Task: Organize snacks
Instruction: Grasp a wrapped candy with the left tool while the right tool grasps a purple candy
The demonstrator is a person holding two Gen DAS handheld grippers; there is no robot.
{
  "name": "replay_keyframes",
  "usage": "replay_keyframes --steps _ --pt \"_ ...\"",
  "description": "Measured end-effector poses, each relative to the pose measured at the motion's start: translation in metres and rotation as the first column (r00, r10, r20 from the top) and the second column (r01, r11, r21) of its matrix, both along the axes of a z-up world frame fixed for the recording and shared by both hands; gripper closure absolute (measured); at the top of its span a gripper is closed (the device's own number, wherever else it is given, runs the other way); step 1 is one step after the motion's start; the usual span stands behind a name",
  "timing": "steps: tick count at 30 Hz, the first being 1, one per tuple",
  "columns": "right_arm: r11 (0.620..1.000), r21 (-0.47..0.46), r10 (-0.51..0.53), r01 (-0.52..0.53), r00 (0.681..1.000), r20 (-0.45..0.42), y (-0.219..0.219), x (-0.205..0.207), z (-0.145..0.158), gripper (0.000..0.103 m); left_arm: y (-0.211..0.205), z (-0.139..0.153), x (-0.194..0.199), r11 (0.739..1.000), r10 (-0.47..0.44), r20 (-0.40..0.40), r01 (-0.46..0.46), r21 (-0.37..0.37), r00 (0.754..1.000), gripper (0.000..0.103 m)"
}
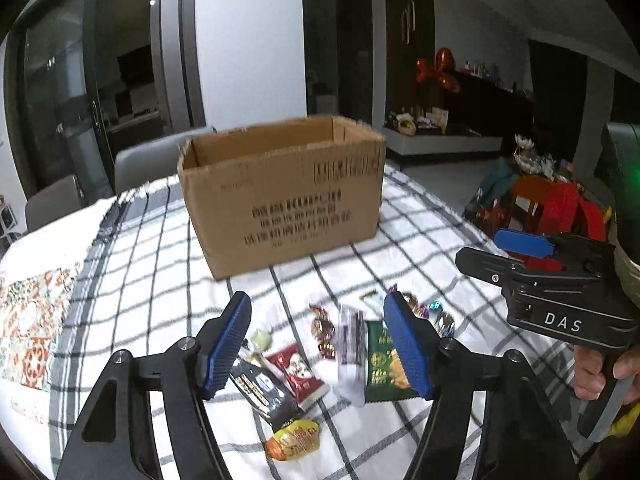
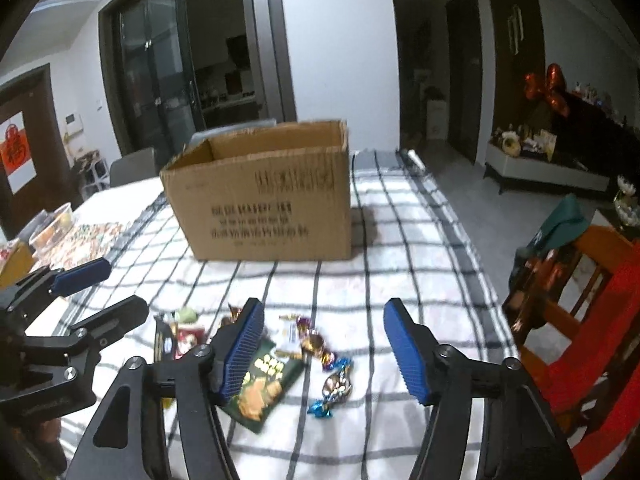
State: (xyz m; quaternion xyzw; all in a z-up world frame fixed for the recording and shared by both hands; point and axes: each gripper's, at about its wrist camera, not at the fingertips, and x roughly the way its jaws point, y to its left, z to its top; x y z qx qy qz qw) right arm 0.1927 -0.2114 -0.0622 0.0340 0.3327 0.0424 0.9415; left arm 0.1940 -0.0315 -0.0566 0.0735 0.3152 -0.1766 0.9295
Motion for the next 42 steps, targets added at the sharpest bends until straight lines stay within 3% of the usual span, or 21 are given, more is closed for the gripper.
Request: replay_keyframes --steps 9,17,42 --pt "0.998 0.031 0.057 -0.053 0.988 -0.143 0.001 0.025 -0.039 0.054 -0.003 -0.037 0.032 0.999 0.007 -0.164 -0.013 -0.036 0.987 0.053" --pt "0.995 0.057 0.088 -0.078 0.974 -0.208 -0.002 0.043 -0.060 0.060 -0.010 -0.061 0.057 0.998 0.004 -0.263 -0.019 -0.055 0.965 0.063" --pt "0.989 0.105 0.130 -0.106 0.956 -0.265 0.005 0.067 -0.081 0.079 -0.011 -0.091 0.092 0.990 0.015 -0.385 -0.068 -0.126 0.923 0.084"
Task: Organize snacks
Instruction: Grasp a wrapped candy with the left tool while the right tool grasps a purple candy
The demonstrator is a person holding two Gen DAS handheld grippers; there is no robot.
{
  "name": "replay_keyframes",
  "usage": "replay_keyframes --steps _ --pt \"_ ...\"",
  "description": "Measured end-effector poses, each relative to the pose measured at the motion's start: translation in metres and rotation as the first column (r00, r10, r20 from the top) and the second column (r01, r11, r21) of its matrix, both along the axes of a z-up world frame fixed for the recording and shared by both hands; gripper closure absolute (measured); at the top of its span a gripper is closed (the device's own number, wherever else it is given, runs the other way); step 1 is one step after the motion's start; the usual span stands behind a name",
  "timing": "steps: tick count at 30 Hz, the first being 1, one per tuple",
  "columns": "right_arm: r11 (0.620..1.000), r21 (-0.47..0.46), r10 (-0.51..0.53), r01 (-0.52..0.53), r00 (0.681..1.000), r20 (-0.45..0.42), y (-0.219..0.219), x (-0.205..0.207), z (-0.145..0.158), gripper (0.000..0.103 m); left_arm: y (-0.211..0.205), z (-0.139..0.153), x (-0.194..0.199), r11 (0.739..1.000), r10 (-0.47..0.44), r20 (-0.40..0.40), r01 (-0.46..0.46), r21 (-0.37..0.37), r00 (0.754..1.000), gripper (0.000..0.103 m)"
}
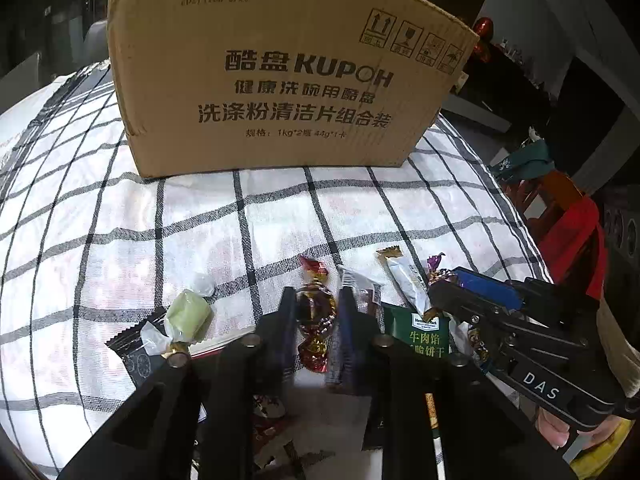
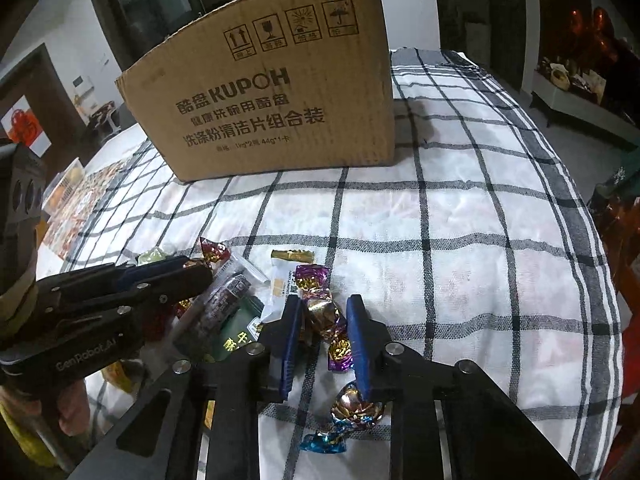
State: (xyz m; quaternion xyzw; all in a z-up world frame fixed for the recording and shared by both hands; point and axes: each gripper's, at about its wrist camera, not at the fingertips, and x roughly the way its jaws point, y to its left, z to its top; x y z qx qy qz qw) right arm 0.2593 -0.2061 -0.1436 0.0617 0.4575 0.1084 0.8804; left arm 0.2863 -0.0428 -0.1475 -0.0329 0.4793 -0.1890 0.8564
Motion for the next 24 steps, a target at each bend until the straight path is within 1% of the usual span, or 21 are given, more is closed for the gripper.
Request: replay_keyframes --steps 3,8,13,17,24 --pt "1.000 -0.006 -0.009 0.009 1.000 0.007 0.001 -0.001 0.001 0.079 0.000 0.000 0.000 1.000 -0.001 0.003 0.001 0.003 1.000 0.084" --pt "1.000 -0.017 -0.015 0.015 1.000 0.025 0.001 -0.005 0.008 0.079 0.001 0.008 -0.006 1.000 -0.005 0.033 0.005 0.018 0.999 0.084" --pt "1.000 -0.016 -0.018 0.019 0.998 0.054 0.002 -0.010 0.021 0.079 0.000 0.022 -0.015 0.999 -0.013 0.069 0.010 0.032 0.998 0.084" --pt "1.000 -0.004 -0.017 0.017 0.997 0.081 0.003 -0.015 0.034 0.079 0.000 0.035 -0.022 1.000 -0.017 0.092 0.015 0.027 0.996 0.084" --pt "1.000 0.014 -0.020 0.018 0.989 0.146 0.006 -0.024 0.063 0.079 0.005 0.066 -0.034 1.000 -0.015 0.159 0.012 0.021 0.987 0.084"
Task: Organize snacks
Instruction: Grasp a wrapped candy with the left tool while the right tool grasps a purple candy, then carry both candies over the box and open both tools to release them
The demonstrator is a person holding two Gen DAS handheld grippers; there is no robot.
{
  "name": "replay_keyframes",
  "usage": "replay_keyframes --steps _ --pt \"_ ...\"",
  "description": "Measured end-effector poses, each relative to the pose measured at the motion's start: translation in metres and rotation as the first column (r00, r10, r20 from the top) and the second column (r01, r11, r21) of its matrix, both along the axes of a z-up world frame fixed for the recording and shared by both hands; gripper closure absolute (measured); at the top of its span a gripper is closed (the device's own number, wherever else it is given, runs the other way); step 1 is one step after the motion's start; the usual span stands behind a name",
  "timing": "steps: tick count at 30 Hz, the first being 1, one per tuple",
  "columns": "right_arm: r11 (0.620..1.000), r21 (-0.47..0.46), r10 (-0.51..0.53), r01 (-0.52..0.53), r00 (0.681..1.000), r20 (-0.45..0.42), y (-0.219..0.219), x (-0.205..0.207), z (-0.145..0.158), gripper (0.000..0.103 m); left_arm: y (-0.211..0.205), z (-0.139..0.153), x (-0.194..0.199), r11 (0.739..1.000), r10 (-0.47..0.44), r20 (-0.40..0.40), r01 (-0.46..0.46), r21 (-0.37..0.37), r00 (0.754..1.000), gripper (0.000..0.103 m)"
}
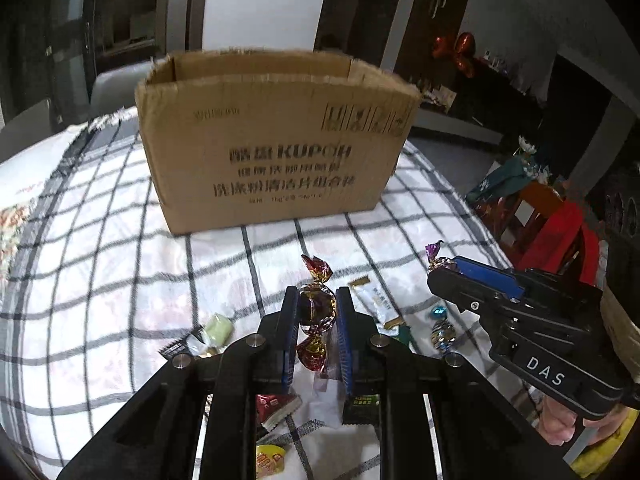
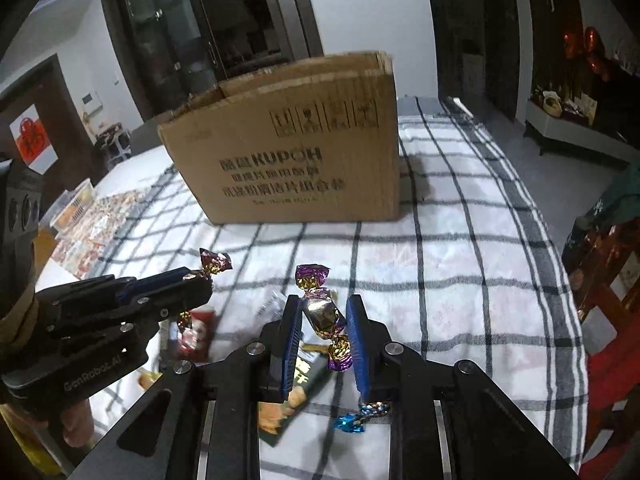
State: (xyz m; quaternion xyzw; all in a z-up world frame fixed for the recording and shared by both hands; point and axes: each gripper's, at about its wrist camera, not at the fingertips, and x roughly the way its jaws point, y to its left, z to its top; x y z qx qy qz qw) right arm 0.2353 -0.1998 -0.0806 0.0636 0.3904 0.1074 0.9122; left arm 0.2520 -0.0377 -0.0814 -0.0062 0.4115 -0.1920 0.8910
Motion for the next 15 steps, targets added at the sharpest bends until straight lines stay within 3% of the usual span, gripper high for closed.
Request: replay_keyframes --steps 15 --pt "1.000 0.021 0.004 -0.007 0.989 0.146 0.005 0.004 0.069 0.079 0.009 0.074 -0.005 1.000 -0.011 0.165 0.013 -0.011 0.986 0.084"
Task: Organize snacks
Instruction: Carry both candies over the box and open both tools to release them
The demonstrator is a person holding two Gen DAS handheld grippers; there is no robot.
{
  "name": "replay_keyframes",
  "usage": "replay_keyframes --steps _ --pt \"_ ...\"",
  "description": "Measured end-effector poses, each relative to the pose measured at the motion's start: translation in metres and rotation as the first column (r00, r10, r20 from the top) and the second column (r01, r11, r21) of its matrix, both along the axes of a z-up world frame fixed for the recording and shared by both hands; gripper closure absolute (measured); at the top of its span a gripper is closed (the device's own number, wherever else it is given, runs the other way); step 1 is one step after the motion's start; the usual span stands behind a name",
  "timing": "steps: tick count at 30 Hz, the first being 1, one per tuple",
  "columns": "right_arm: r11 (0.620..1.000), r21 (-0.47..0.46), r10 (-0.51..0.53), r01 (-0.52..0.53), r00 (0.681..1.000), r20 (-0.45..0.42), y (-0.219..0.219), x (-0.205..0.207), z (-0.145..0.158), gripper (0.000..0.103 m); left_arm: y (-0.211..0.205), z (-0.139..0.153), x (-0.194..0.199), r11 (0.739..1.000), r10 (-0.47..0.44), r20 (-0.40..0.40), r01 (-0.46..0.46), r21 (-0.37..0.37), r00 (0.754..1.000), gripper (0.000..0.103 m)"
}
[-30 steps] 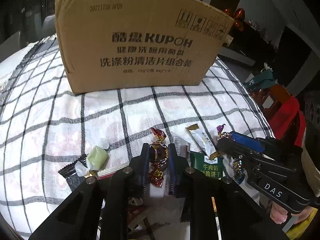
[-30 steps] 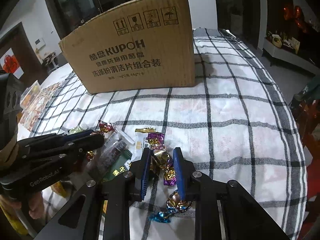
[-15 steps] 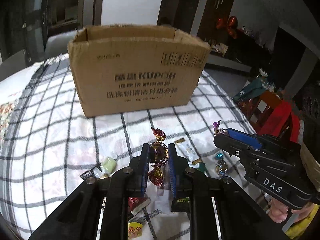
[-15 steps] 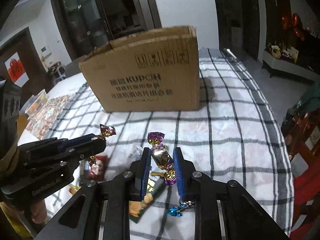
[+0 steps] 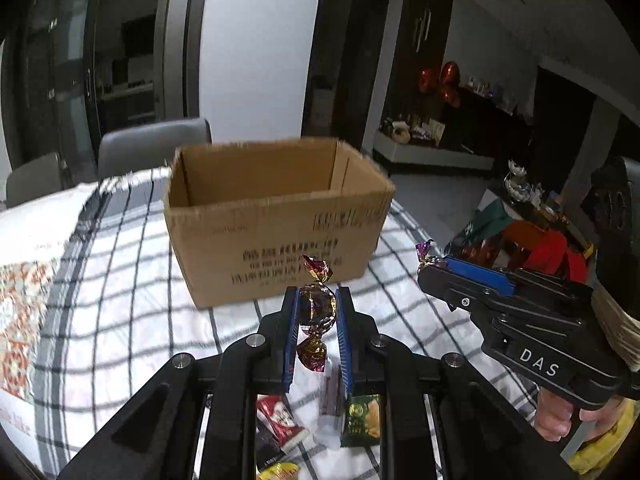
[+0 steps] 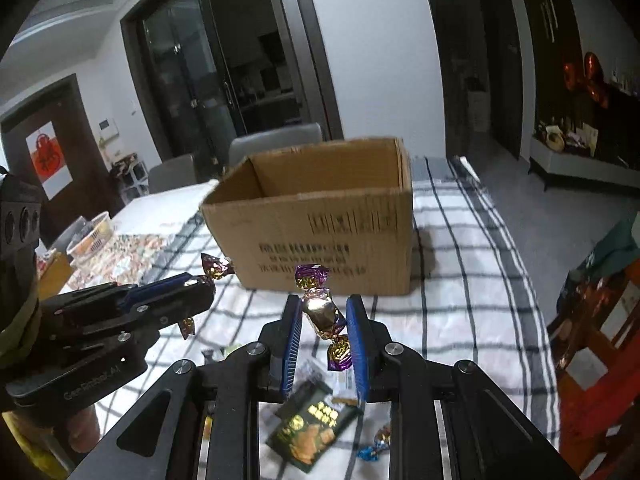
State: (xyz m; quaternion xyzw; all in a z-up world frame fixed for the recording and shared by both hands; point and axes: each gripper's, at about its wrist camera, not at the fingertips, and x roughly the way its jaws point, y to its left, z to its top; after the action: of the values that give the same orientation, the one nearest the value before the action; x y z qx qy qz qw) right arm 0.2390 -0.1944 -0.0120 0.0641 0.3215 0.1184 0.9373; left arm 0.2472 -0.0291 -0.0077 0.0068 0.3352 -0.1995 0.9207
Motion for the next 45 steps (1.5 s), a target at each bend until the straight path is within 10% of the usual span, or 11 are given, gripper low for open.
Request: replay_keyframes --steps 23,39,45 --pt "0.999 -0.046 0.033 -0.028 0.995 0.096 0.012 0.062 0.060 0.079 0.010 0.063 0.051 1.000 0.017 0.131 -0.018 0.013 0.991 0.084" --pt "0.999 -0.039 0.006 -0.003 0.998 0.069 0.004 0.129 0.057 0.078 0.006 0.060 0.122 1.000 0.017 0.086 -0.018 0.014 0.996 0.084" --pt "0.997 -0.057 -0.041 0.045 0.997 0.069 -0.002 0.132 0.053 0.054 0.006 0.062 0.124 0.999 0.043 0.095 -0.045 0.018 0.995 0.053"
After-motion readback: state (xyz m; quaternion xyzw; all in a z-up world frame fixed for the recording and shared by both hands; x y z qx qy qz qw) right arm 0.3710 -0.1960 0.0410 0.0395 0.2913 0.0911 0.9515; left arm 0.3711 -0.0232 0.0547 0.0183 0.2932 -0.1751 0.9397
